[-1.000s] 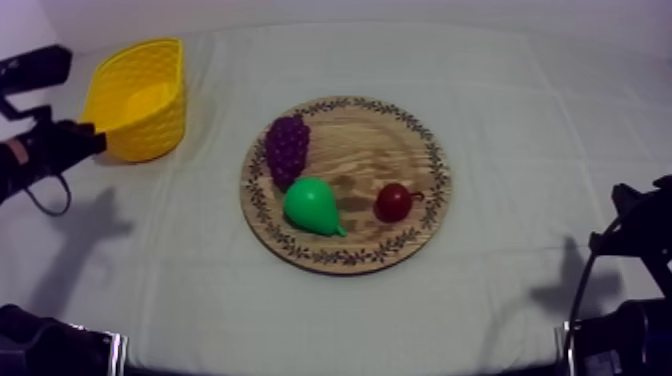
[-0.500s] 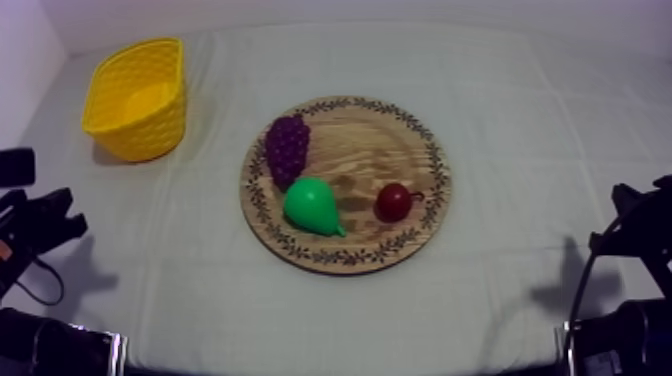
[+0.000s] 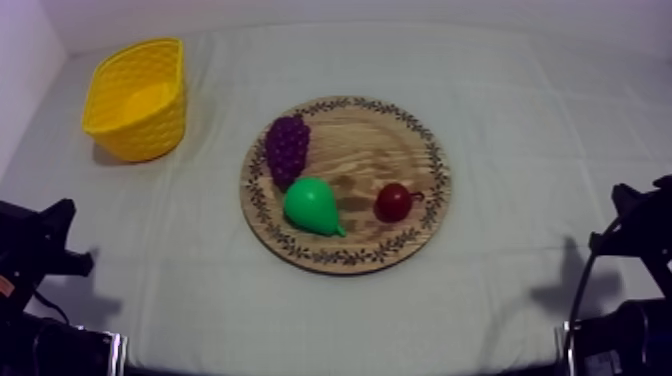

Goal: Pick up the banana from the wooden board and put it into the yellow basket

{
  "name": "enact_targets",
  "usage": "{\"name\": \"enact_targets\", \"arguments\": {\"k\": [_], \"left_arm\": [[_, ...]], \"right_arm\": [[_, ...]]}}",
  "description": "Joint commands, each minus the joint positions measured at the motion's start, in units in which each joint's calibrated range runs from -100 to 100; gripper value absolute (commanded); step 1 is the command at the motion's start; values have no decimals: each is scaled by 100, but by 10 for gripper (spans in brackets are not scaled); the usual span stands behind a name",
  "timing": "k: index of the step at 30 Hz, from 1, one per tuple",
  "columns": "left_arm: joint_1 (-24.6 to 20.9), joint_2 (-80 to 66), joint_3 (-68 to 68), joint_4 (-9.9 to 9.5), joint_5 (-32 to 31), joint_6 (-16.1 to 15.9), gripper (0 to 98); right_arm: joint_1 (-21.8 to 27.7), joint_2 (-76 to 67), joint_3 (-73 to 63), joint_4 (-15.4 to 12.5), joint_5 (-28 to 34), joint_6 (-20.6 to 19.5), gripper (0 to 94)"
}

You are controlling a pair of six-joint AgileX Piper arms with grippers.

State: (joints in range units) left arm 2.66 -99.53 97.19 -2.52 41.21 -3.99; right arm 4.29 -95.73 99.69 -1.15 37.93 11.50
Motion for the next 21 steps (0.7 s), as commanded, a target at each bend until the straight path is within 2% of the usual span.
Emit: {"name": "enact_targets", "arguments": {"k": [1,3,7,9,12,21], "left_arm": [[5,-21,1,8,8,100,1],[12,-34,18,12,-50,421,1],[18,-44,184,14,-594,1273,1],[19,-45,222,15,-727,1539,1],[19,-46,246,15,-811,1638,1],[20,-47,258,15,-854,1456,1]], "right_arm": [[0,-2,-3,1,-2,0,3],[0,-2,-3,1,-2,0,3],[0,-2,-3,1,-2,0,3],[0,-2,-3,1,-2,0,3],[0,-2,-3,1,-2,0,3],[0,-2,-3,1,-2,0,3]]}}
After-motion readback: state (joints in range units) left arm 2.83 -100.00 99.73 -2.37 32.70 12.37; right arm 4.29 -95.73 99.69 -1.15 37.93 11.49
